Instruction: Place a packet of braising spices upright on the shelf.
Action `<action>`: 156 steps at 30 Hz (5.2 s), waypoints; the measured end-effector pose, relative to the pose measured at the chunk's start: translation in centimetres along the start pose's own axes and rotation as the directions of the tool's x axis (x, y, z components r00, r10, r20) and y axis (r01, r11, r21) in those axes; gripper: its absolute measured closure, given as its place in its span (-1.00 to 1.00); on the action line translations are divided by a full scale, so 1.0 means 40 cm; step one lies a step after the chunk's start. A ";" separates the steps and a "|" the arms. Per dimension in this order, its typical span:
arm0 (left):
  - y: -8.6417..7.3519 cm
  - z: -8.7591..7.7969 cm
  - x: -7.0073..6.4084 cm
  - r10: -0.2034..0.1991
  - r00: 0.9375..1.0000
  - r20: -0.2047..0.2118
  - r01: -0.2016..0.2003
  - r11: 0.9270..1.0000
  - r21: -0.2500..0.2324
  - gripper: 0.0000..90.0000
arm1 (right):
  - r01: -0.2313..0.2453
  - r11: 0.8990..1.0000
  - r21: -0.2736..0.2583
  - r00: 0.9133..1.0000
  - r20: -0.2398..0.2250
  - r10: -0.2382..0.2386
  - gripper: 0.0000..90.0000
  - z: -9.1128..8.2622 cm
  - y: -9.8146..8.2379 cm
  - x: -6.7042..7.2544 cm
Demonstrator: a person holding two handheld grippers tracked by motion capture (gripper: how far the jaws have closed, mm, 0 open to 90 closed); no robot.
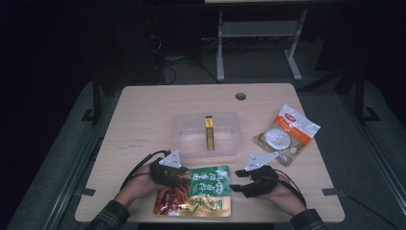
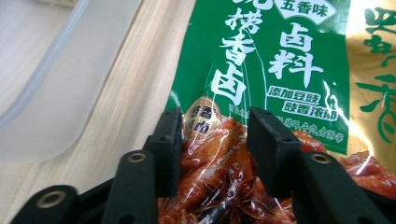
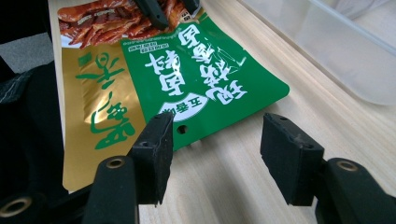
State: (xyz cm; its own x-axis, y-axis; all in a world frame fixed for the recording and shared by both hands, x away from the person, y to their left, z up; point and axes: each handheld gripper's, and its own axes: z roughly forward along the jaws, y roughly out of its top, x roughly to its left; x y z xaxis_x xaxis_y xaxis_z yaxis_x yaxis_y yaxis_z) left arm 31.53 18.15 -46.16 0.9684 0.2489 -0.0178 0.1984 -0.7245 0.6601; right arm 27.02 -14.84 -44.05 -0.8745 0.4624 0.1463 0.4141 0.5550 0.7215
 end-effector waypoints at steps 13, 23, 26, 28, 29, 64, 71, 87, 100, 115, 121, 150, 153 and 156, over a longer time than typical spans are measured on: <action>-0.004 0.011 0.033 -0.021 0.999 0.025 0.021 1.000 -0.005 -0.46 | -0.001 1.000 -0.010 1.000 -0.006 0.001 -0.06 -0.005 -0.002 -0.009; -0.008 0.001 0.003 -0.009 1.000 0.019 0.009 1.000 -0.019 0.22 | 0.004 1.000 -0.013 1.000 -0.005 -0.004 -0.06 -0.008 0.001 -0.004; -0.005 -0.001 -0.010 0.000 1.000 0.021 0.000 1.000 -0.011 0.54 | 0.004 1.000 -0.014 1.000 -0.006 -0.004 -0.06 -0.007 0.001 -0.005; -0.005 -0.002 -0.009 -0.001 1.000 0.023 0.001 1.000 -0.009 0.75 | 0.003 1.000 -0.014 1.000 -0.006 -0.003 -0.06 -0.007 0.001 -0.005; -0.005 -0.002 -0.010 -0.004 1.000 0.022 0.004 1.000 -0.009 0.75 | 0.003 1.000 -0.015 1.000 -0.006 -0.003 -0.06 -0.007 0.001 -0.005; -0.002 -0.172 0.002 -0.199 0.980 0.016 0.194 0.934 -0.298 1.00 | -0.015 0.999 -0.044 0.999 -0.029 0.014 -0.24 -0.004 0.003 -0.004; 0.013 -0.220 0.004 -0.260 0.965 -0.037 0.225 0.891 -0.395 1.00 | -0.018 0.999 -0.051 0.998 -0.058 0.015 -0.31 0.001 0.006 0.002; 0.020 -0.245 0.002 -0.320 0.942 -0.098 0.237 0.846 -0.477 1.00 | -0.038 0.971 -0.236 0.996 -0.092 0.017 -0.27 0.048 0.122 0.033; 0.012 -0.259 -0.003 -0.346 0.932 -0.107 0.240 0.811 -0.533 1.00 | -0.142 0.924 -0.356 0.983 -0.158 0.090 0.67 0.095 0.178 0.020; 0.001 -0.257 -0.033 -0.314 0.940 -0.135 0.213 0.848 -0.485 0.98 | -0.144 0.926 -0.349 0.975 -0.212 0.072 0.99 0.067 0.202 -0.002; 0.007 -0.245 -0.053 -0.265 0.945 -0.193 0.161 0.888 -0.431 0.91 | -0.107 0.938 -0.330 0.973 -0.228 0.031 1.00 0.035 0.209 -0.004; -0.085 -0.200 -0.055 -0.311 0.928 -0.207 0.256 0.933 -0.253 -0.51 | -0.088 0.915 -0.395 0.994 -0.096 0.054 1.00 -0.115 0.312 -0.022; -0.088 -0.194 -0.051 -0.310 0.928 -0.205 0.259 0.935 -0.241 -0.53 | -0.090 0.914 -0.396 0.996 -0.064 0.070 1.00 -0.111 0.329 -0.034; -0.093 -0.184 -0.046 -0.307 0.928 -0.209 0.255 0.936 -0.241 -0.56 | -0.080 0.911 -0.404 0.997 -0.030 0.075 1.00 -0.099 0.348 -0.047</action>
State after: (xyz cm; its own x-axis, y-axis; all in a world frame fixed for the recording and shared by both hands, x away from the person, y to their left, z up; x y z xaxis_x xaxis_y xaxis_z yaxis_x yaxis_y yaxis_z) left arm 27.90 25.12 -43.04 0.8065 0.5879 -0.0625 0.3965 -0.4595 0.7948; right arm 33.43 -10.73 -31.60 -0.8482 0.4818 0.2198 0.3455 0.1888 0.9192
